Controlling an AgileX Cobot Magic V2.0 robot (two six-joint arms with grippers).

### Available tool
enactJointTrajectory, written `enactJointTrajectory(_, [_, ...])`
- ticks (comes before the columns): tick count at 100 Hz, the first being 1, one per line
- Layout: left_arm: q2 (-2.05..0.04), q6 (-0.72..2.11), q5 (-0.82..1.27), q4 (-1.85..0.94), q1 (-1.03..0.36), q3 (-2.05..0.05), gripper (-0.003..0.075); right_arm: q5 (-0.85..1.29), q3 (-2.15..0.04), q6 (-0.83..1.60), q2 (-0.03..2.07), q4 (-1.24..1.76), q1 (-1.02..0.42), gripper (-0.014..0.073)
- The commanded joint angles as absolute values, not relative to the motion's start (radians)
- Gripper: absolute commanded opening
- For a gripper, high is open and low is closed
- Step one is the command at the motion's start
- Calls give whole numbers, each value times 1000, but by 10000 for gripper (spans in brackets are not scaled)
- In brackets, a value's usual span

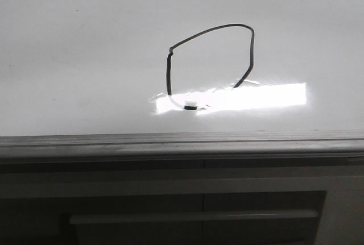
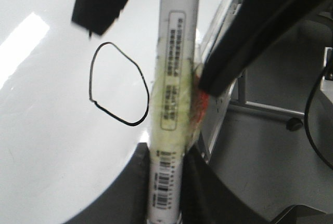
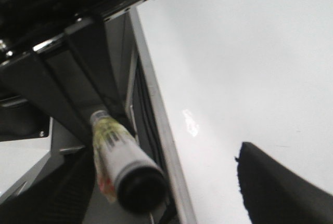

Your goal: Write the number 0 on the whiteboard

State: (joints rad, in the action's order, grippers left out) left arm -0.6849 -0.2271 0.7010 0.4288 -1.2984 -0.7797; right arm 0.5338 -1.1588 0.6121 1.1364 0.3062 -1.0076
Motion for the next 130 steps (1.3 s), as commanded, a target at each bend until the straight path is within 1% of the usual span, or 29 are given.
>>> enactJointTrajectory(1, [-691,-389,608,531,-1303,-785,-20,453,-1183,622,1065,316,-949,507])
enactJointTrajectory(10, [-691,-532,576,616,-1303,-754,-20,467,-1183,622,1010,316,-873,506])
enactJointTrajectory(19, [-691,-749,561,745,-1303,-716,-20,519,-1183,620,953,316,-785,505])
enactJointTrajectory(23, [-691,-878,566,809,-1303,-696,-20,556,-1183,606,927,316,-749,485])
enactJointTrajectory(26, [-691,-971,575,878,-1303,-683,-20,585,-1183,594,912,316,-713,451])
enactJointTrajectory(28, [-691,-1043,585,905,-1303,-673,-20,604,-1181,583,903,316,-699,414])
enactJointTrajectory(31, [-691,-1140,601,972,-1303,-661,-20,627,-1174,564,887,316,-665,330])
enactJointTrajectory(33, [-691,-1212,616,1009,-1303,-651,-20,643,-1170,551,874,316,-647,290])
enactJointTrajectory(34, [-691,-1258,627,1021,-1303,-648,-20,647,-1164,545,869,316,-641,248])
enactJointTrajectory(35, [-691,-1280,631,1032,-1303,-641,-20,656,-1161,542,861,316,-636,226])
enactJointTrajectory(36, [-691,-1322,641,1054,-1303,-638,-20,659,-1154,540,856,316,-625,181])
enactJointTrajectory(37, [-691,-1341,645,1064,-1303,-632,-20,666,-1150,538,852,316,-620,157])
enactJointTrajectory(38, [-691,-1359,649,1083,-1303,-628,-20,668,-1141,535,843,316,-610,111])
enactJointTrajectory(40, [-691,-1409,662,1101,-1303,-619,-20,672,-1131,533,828,316,-598,64])
enactJointTrajectory(41, [-691,-1439,670,1116,-1303,-616,-20,672,-1119,533,823,316,-594,17])
enactJointTrajectory(44, [-696,-1487,683,1141,-1303,-603,-20,669,-1094,531,804,316,-581,-72])
enactJointTrajectory(49, [-712,-1540,704,1163,-1303,-593,-20,647,-1045,523,764,316,-567,-62])
enactJointTrajectory(66, [-819,-1581,703,1185,-1303,-591,-20,527,-860,487,662,331,-560,-59])
enactJointTrajectory(81, [-928,-1759,698,1224,-1276,-593,-20,468,-768,429,626,343,-560,-59])
enactJointTrajectory(94, [-978,-1776,630,1220,-1197,-619,-20,463,-759,429,626,386,-560,-59])
enactJointTrajectory(117, [-1051,-1776,379,1113,-994,-655,-20,432,-759,429,626,411,-560,-59])
enactJointTrajectory(130, [-1088,-1774,316,1106,-947,-655,-20,428,-759,429,626,420,-560,-59])
